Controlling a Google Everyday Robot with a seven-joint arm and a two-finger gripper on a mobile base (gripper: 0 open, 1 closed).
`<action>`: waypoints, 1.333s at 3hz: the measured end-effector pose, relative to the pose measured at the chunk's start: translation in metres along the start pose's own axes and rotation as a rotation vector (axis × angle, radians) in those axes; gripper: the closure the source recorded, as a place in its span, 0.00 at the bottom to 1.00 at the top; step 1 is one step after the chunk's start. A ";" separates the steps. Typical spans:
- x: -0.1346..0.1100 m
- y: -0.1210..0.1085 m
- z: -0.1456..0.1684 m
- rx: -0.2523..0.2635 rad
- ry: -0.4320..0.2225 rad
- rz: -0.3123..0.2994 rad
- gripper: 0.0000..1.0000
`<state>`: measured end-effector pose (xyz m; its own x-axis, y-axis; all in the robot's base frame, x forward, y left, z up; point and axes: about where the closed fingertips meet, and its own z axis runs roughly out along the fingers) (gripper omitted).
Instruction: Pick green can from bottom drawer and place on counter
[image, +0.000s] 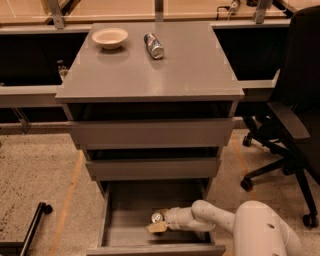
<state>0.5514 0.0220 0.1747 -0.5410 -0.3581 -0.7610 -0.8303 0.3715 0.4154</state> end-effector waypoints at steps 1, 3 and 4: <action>-0.009 0.010 -0.007 0.009 -0.005 -0.019 0.64; -0.084 0.053 -0.087 -0.004 -0.034 -0.083 1.00; -0.152 0.093 -0.166 -0.058 -0.082 -0.114 1.00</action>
Offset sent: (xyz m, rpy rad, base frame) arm -0.0159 -0.0216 0.1152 -0.0503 -0.1003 0.0318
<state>0.5347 -0.0311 0.4115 -0.4324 -0.3233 -0.8418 -0.8931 0.2819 0.3505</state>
